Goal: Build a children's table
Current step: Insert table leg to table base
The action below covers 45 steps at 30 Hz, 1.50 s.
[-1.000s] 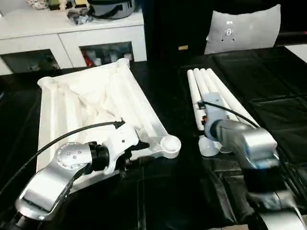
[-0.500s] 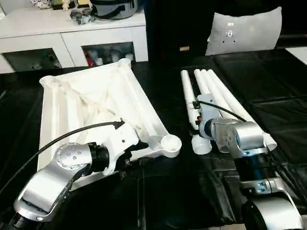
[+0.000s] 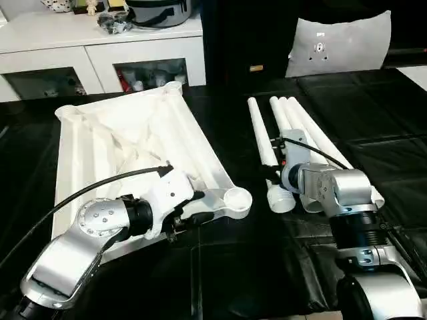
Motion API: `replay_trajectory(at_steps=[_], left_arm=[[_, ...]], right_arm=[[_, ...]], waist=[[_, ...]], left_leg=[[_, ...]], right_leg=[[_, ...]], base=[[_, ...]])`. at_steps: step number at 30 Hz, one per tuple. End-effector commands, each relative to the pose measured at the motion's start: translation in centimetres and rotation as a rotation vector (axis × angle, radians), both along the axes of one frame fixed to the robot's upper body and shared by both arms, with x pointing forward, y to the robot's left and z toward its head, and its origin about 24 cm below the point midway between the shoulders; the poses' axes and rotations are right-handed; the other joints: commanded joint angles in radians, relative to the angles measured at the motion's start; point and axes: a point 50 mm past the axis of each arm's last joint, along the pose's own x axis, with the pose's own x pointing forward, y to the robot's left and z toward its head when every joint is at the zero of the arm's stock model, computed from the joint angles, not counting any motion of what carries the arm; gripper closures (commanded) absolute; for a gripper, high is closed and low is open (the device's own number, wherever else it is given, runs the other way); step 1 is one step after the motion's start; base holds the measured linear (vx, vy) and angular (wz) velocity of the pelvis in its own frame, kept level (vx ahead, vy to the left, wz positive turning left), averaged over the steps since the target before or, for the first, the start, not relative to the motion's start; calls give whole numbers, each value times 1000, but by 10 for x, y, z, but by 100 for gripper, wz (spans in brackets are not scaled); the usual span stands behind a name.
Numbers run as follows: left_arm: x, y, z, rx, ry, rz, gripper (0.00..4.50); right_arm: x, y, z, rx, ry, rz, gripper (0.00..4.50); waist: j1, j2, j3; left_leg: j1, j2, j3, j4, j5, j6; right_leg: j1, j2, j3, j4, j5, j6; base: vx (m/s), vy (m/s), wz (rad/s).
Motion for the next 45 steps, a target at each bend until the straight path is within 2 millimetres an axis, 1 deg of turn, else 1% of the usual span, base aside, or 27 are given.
replay_trajectory(at_steps=[1,3,5,6,10,14,15,16,17,18,19,20,21,22,24,26,30,32,33,35,38,39,40,41,42,44,45], left_arm=[[2,0,3,-2,-32,8,230],[4,-1,2,-3,-46,16,230],[5,-1,2,-5,-54,27,230],[7,0,3,-15,-61,42,230],[15,1,8,-45,-83,93,230],[27,4,13,-96,-92,183,230],[36,6,20,-172,-91,242,213],[37,7,20,-177,-91,245,203],[41,7,24,-224,-88,273,197],[45,5,31,-300,-76,294,197],[49,2,40,-387,-59,302,197],[49,1,41,-396,-57,302,193],[51,-1,44,-416,-55,299,176],[51,-1,44,-409,-55,298,164],[51,-2,42,-380,-57,286,159],[46,-3,33,-308,-46,247,149],[40,-5,19,-219,-41,221,116],[37,-5,15,-192,-42,216,111],[36,-6,14,-178,-43,211,82],[34,-5,14,-154,-50,209,76],[29,-5,21,-202,-56,192,49],[30,-3,21,-185,-71,193,32],[29,-1,20,-177,-75,194,26],[30,1,17,-171,-81,208,20],[30,1,16,-170,-81,213,20],[28,6,6,-83,-94,236,4],[26,6,9,-90,-85,232,1]], right_arm=[[-1,-1,-1,21,-10,-4,227],[-1,-1,0,27,-68,-2,232],[-1,-2,1,18,-119,-5,249],[-2,-3,2,7,-146,-9,257],[-2,-3,7,54,-199,-9,282],[1,-3,20,190,-279,-32,307],[-1,-3,31,312,-346,-20,334],[-1,-3,32,320,-350,-19,341],[-2,-4,38,373,-395,-14,345],[-6,-5,46,453,-448,8,349],[-11,-7,51,528,-484,37,349],[-12,-8,52,533,-487,40,367],[-13,-10,51,526,-483,54,381],[-14,-11,47,488,-471,72,389],[-14,-11,44,429,-460,92,392],[-13,-10,43,350,-441,100,393],[-9,-6,44,298,-425,77,354],[-6,-4,44,222,-446,81,344],[-4,-2,46,191,-454,93,317],[0,1,53,154,-473,92,312],[8,-2,60,33,-443,36,285],[12,-2,61,-26,-420,20,268],[14,-2,61,-45,-407,15,263],[16,1,59,-36,-372,27,256],[17,2,58,-30,-363,30,256],[22,9,48,-73,-303,36,229],[25,13,49,-73,-293,42,221]], waist=[[0,-1,-56],[1,5,-57],[0,0,-58],[0,5,-57],[-3,7,-57],[-4,7,-59],[-4,12,-60],[-5,11,-61],[-3,17,-64],[-3,13,-64],[-1,17,-64],[4,18,-69],[6,14,-73],[8,16,-72],[7,13,-70],[4,16,-67],[-5,16,-65],[-2,17,-66],[-2,15,-66],[-3,5,-64],[1,-15,-66],[4,-22,-65],[5,-15,-65],[4,-23,-62],[4,-19,-63],[3,-28,-63],[2,-22,-63]], left_leg=[[22,65,-21,-72,-192,-58],[24,66,-22,-72,-201,-63],[23,67,-21,-72,-204,-63],[24,67,-20,-72,-206,-63],[23,64,-20,-70,-206,-59],[21,63,-21,-68,-190,-42],[21,64,-22,-67,-178,-38],[22,63,-21,-64,-172,-33],[21,64,-23,-62,-157,-31],[18,65,-22,-62,-144,-22],[18,62,-19,-58,-135,-12],[23,65,-19,-54,-130,-7],[14,64,-24,-51,-78,7],[10,61,-23,-49,-48,23],[7,60,-22,-48,-51,29],[9,61,-22,-53,-92,20],[11,65,-22,-56,-114,16],[13,66,-22,-56,-108,12],[13,65,-22,-55,-107,8],[11,65,-19,-56,-107,11],[10,65,-17,-56,-60,27],[12,66,-14,-54,-53,29],[11,65,-16,-53,-50,27],[11,63,-12,-54,-56,26],[11,63,-14,-53,-61,25],[10,65,-14,-55,-68,25],[10,65,-15,-56,-75,15]], right_leg=[[15,-72,34,-79,-33,-204],[15,-73,34,-77,-22,-204],[15,-74,34,-78,-13,-202],[14,-72,34,-79,-11,-200],[17,-71,35,-80,-1,-202],[20,-72,34,-78,19,-210],[20,-72,33,-75,36,-213],[22,-71,34,-76,61,-215],[24,-71,32,-73,82,-216],[23,-70,31,-72,109,-217],[26,-72,31,-69,137,-220],[24,-73,31,-70,153,-226],[30,-71,28,-61,209,-231],[25,-69,25,-61,238,-228],[27,-70,24,-63,224,-226],[26,-69,24,-71,136,-217],[22,-71,28,-75,70,-214],[19,-71,27,-74,66,-220],[20,-71,27,-72,65,-224],[19,-71,28,-75,59,-222],[21,-71,28,-68,74,-229],[16,-69,27,-71,68,-231],[16,-71,27,-67,65,-235],[15,-68,28,-72,54,-229],[16,-71,29,-69,55,-230],[16,-72,30,-69,65,-222],[14,-72,28,-67,67,-223]], base=[[0,0,0],[0,0,0],[0,0,0],[0,0,0],[0,0,0],[0,0,0],[0,0,0],[0,0,0],[0,0,0],[0,0,0],[0,0,0],[0,0,0],[0,0,0],[0,0,0],[0,0,0],[0,0,0],[0,0,0],[0,0,0],[0,0,0],[0,0,0],[0,0,0],[0,0,0],[0,0,0],[0,0,0],[0,0,0],[0,0,0],[0,0,0]])
